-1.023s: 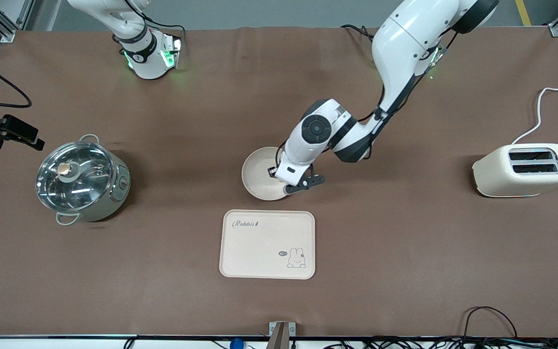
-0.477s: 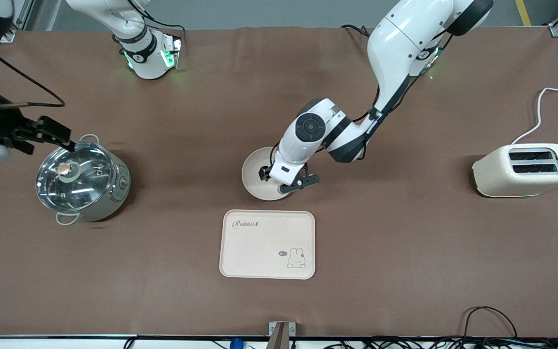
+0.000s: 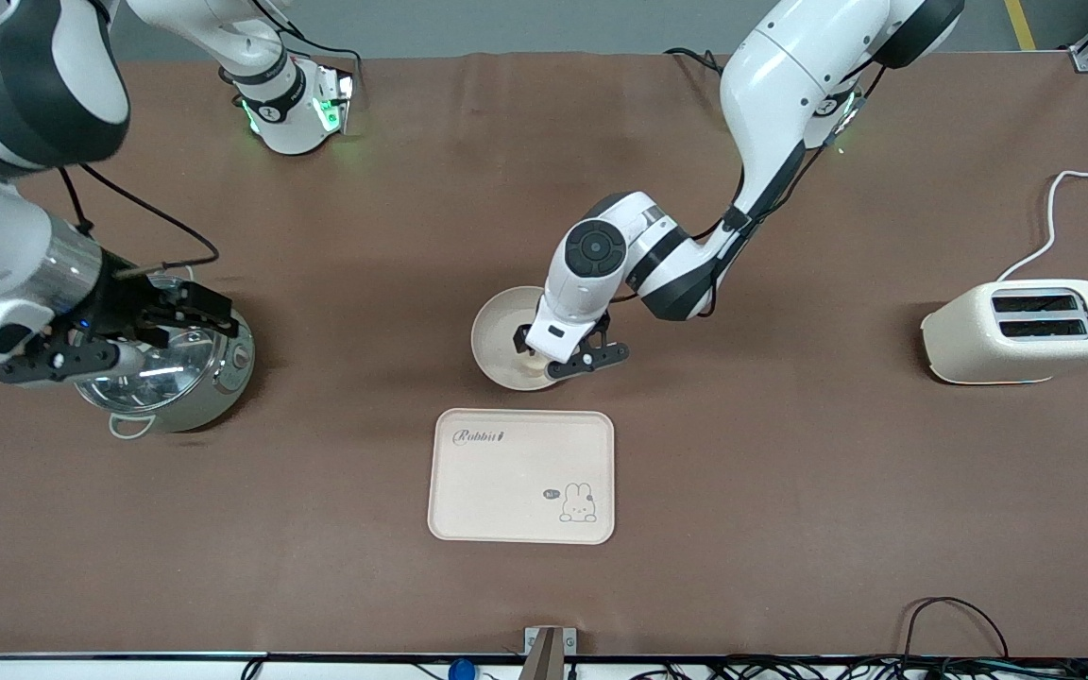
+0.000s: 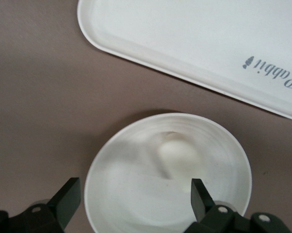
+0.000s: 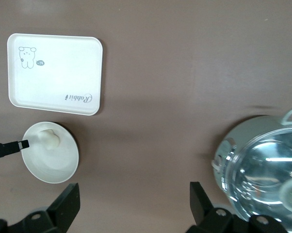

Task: Place bun in plate and plate on tray
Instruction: 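Release the bun and raise the left gripper while the right gripper approaches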

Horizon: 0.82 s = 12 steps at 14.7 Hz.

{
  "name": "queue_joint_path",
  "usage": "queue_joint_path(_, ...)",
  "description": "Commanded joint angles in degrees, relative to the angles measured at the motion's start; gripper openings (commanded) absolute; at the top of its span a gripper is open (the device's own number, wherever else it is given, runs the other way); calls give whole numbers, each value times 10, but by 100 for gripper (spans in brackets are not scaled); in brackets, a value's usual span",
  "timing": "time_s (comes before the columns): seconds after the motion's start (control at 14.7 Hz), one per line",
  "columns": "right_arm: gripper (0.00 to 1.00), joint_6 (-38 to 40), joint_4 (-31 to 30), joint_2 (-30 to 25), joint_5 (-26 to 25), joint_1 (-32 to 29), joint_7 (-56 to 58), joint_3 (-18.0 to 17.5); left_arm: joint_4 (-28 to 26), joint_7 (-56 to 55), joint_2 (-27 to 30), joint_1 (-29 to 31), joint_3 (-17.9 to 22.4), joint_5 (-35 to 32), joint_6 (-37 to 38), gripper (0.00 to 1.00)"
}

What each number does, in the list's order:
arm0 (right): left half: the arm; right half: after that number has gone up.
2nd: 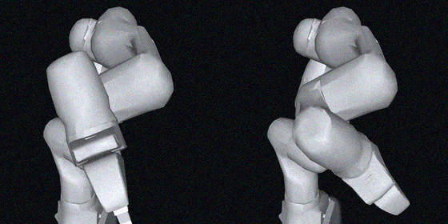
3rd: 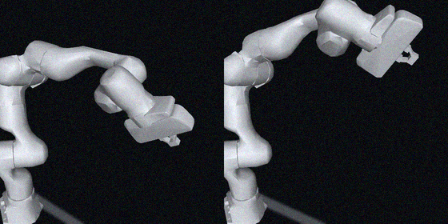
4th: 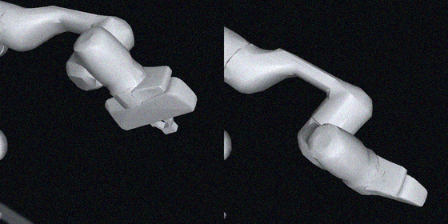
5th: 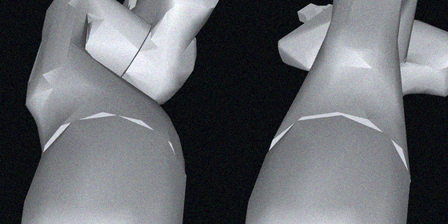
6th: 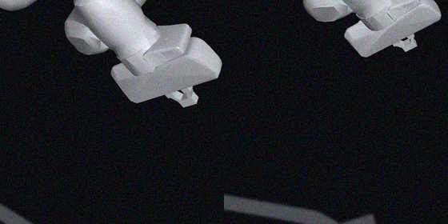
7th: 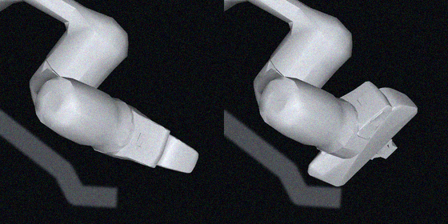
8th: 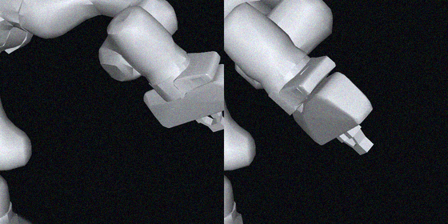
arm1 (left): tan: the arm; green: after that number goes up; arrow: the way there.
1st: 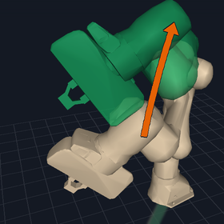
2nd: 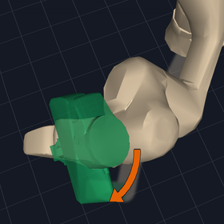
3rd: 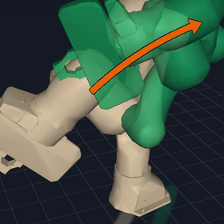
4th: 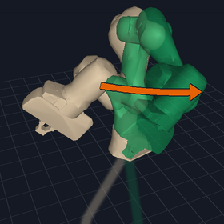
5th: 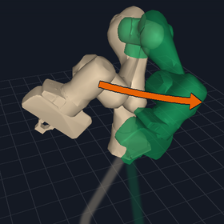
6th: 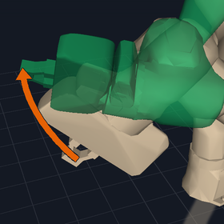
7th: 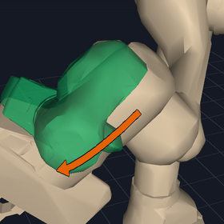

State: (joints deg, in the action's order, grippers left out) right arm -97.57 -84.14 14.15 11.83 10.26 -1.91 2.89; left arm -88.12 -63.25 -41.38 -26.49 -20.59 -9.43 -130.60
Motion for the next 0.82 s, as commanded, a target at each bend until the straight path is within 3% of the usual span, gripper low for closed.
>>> queue_joint_path(0.0, 100, -25, -6, 31, 18, 17, -1, 5, -5, 72, 60, 39, 3, -8, 89, 100)
queue_joint_path(0.55, 98, -100, -7, 94, 20, 85, -77, 5, 1, 348, 192, 215, -5, 3, 244, 100)
queue_joint_path(0.75, 97, -162, -45, 104, 20, 121, -113, 5, 16, 392, 220, 248, -4, 3, 277, 100)
